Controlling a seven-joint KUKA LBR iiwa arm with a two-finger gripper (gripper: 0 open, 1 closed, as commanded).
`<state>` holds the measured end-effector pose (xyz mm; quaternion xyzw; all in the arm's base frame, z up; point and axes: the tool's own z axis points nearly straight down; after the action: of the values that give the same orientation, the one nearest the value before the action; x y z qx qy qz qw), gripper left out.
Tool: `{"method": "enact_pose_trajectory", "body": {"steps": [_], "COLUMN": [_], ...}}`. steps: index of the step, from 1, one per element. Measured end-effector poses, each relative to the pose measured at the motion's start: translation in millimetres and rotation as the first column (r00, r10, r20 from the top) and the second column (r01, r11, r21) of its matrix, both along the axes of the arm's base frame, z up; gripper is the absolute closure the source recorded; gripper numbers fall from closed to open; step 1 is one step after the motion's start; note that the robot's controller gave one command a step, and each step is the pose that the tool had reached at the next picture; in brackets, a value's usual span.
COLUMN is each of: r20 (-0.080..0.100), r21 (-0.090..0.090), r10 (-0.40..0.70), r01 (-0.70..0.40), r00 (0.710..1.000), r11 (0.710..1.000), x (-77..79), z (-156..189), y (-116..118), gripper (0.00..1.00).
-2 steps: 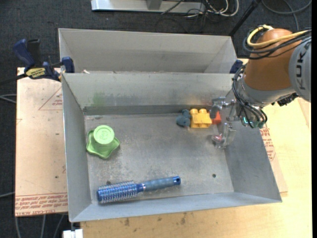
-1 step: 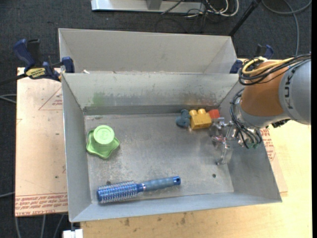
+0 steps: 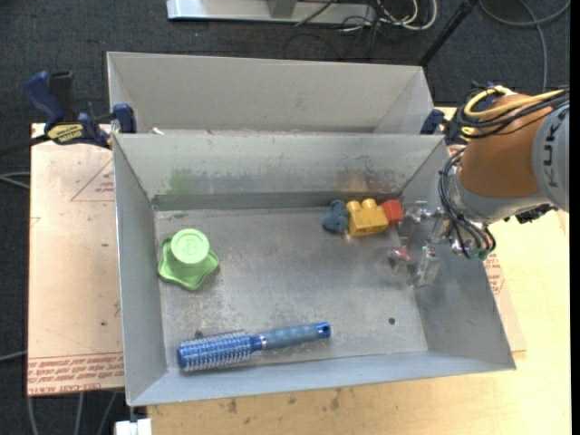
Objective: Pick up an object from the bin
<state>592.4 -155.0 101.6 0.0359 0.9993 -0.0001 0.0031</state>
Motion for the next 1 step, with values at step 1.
{"method": "enact_pose_trajectory", "body": {"steps": [1], "r20": [-0.004], "r21": [0.001], "r10": [0.016], "r01": [-0.016], "r00": [1.0], "r11": [1.0], "x": [-4.2], "z": [-1.8], "y": [1.3], "gripper": [0.0]}}
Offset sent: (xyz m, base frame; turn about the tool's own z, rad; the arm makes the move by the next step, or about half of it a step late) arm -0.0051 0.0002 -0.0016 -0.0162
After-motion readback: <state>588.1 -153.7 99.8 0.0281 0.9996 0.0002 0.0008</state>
